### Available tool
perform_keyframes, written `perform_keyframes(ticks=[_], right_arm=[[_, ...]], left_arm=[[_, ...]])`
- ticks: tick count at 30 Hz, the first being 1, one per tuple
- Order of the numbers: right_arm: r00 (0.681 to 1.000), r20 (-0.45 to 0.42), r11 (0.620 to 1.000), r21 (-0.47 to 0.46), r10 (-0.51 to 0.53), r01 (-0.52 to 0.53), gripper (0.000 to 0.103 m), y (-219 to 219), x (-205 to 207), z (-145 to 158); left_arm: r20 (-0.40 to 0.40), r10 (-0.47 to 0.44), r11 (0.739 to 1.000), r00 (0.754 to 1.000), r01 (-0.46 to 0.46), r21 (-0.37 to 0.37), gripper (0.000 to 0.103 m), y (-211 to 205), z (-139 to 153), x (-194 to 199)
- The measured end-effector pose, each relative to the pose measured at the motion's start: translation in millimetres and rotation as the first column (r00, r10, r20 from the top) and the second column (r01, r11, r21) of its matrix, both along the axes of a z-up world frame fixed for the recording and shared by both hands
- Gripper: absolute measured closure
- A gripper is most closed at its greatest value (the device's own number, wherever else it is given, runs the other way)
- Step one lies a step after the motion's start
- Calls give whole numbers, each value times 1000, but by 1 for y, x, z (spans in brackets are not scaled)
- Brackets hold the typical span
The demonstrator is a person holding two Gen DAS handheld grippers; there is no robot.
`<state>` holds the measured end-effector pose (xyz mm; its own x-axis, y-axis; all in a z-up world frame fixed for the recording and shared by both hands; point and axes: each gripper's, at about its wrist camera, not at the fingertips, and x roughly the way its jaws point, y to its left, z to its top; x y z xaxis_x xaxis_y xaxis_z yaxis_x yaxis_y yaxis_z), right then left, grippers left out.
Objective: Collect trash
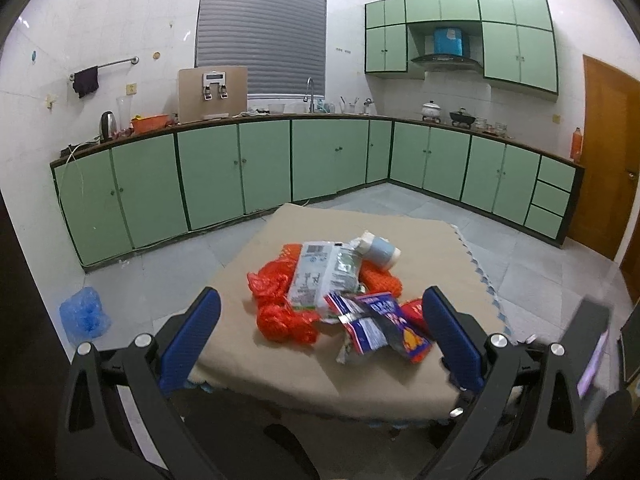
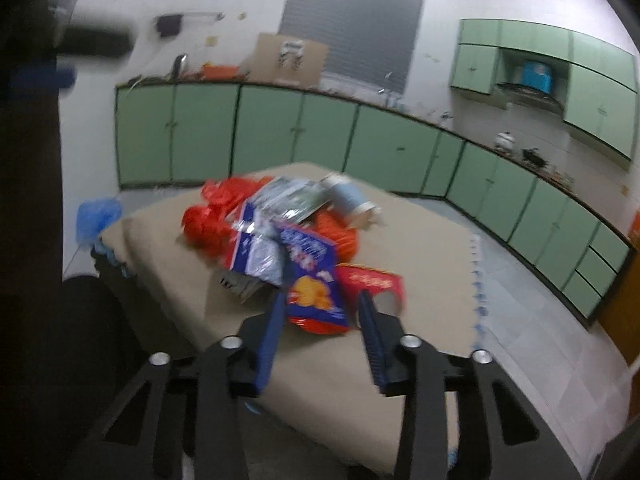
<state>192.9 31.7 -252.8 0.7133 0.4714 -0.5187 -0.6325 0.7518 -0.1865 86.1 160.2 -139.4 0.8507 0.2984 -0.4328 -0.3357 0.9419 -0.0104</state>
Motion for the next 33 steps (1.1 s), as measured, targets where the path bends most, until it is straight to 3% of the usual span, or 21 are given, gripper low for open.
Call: perform_keyframes(ticks=[5,12,14,17,22,33], right_arm=[[1000,-31,999,-46,2,-4,73,22,21,-28],[1000,21,989,-151,0,3,73,42,38,-56],[1000,28,989,-148,-5,10,74,41,42,-57],[1000,18,991,-131,-20,22,91,36,47,-55],[999,10,994,-105,-31,32,94,26,46,-48],[998,-31,997,-50,-56,54,100,11,56,-37]], left_arm=[[-23,17,1000,1000,-17,-19,5,15,-11,24],[-62,32,999,998,-34,-32,5,33,-25,49],[-68,33,999,997,-36,-36,5,33,-28,53],[-71,32,999,997,-34,-33,5,31,-28,54],[-94,10,997,996,-16,-72,5,31,-45,58],[-151,-7,997,989,-5,-78,5,23,-85,71]])
